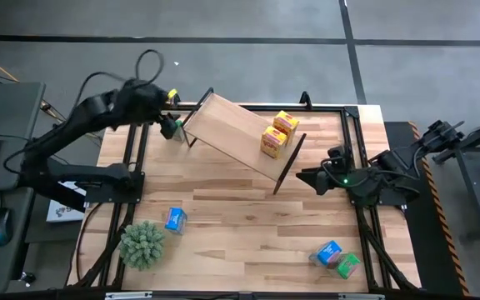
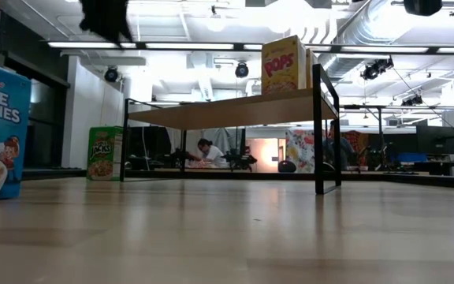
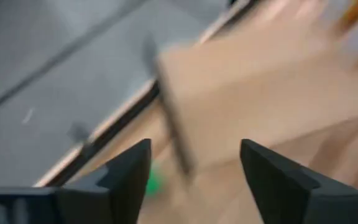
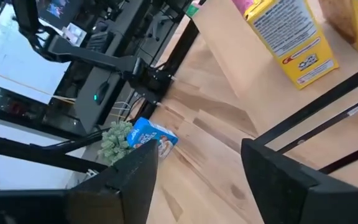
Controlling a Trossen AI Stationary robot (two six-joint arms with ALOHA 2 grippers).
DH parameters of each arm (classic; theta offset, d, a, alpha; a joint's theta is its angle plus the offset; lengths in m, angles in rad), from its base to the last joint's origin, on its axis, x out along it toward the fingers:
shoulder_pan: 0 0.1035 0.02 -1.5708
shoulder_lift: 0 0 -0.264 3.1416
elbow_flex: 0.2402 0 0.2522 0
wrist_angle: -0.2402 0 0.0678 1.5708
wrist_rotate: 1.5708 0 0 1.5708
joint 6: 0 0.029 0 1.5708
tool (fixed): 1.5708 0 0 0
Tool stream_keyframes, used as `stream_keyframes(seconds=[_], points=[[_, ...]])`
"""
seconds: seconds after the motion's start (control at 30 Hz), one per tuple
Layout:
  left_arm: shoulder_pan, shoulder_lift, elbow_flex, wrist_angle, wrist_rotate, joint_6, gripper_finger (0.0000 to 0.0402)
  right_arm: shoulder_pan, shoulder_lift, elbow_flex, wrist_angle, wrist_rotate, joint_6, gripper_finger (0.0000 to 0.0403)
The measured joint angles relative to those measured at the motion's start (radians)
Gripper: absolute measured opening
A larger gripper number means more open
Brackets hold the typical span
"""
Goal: Stack cereal on shelf
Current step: Put the top green cereal box on the shelf
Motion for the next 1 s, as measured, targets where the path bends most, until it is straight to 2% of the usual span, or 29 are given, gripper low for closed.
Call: stream_keyframes(seconds=[0.13, 0.27, 0.43, 0.57, 0.83, 1.0], points=[[0.172, 0.142, 0.001, -0.171, 0.089, 0.124, 0.0286, -0.007, 0.007, 0.0, 0.015, -0.016, -0.017, 0.0229], [0.261, 0.27, 0.001, -0.292, 0.153, 0.284, 0.0304, -0.007, 0.007, 0.0, 0.019, -0.02, -0.02, 0.0229], [0.272, 0.347, 0.001, -0.272, 0.157, 0.435, 0.0304, -0.007, 0.007, 0.0, 0.019, -0.02, -0.021, 0.0229], [0.266, 0.35, 0.001, -0.195, 0.1, 0.53, 0.0304, -0.007, 0.007, 0.0, 0.019, -0.015, -0.044, 0.0229], [0.254, 0.35, -0.035, -0.183, 0.065, 1.002, 0.0303, -0.007, 0.008, 0.0, 0.019, -0.013, -0.065, 0.0229], [0.256, 0.35, -0.083, -0.139, 0.026, 1.115, 0.0303, -0.007, 0.008, 0.0, 0.019, -0.013, -0.065, 0.0229]])
